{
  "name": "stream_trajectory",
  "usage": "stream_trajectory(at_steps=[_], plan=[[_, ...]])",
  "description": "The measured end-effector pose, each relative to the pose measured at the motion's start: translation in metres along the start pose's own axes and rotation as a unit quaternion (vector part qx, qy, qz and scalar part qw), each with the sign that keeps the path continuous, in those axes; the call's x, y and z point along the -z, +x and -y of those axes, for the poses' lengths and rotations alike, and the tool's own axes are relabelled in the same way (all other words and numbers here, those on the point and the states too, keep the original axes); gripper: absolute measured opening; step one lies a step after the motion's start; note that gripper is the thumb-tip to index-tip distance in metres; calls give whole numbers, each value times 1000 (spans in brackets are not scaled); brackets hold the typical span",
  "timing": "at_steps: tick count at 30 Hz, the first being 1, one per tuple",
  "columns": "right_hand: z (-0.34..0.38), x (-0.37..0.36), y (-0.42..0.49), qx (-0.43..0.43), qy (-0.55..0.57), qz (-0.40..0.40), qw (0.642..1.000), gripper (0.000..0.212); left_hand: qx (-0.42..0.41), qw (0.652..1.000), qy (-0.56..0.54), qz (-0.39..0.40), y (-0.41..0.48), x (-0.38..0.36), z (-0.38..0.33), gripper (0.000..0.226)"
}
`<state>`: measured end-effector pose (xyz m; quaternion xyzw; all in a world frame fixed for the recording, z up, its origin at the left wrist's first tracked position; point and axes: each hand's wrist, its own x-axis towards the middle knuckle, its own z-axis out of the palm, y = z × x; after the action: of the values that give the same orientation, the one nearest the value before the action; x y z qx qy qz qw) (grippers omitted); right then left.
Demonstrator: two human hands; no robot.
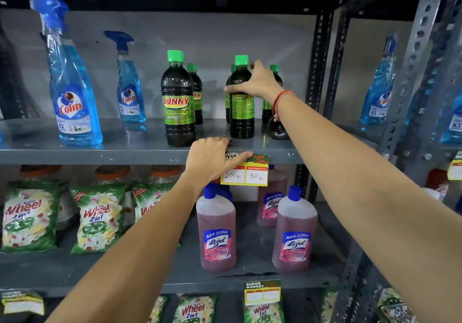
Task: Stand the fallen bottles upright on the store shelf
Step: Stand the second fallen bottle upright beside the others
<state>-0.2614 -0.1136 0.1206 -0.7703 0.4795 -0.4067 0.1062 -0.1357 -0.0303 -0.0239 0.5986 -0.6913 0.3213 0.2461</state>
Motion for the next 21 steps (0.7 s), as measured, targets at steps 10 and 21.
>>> stream_trajectory(at_steps=[10, 21], plan=[[-5, 3, 2, -29, 87, 23, 995, 89, 7, 1000, 0, 4, 1, 1, 0, 94], [-8, 9, -8, 2, 82, 11, 997, 67, 5, 1000, -3, 3, 0, 0, 1, 95]])
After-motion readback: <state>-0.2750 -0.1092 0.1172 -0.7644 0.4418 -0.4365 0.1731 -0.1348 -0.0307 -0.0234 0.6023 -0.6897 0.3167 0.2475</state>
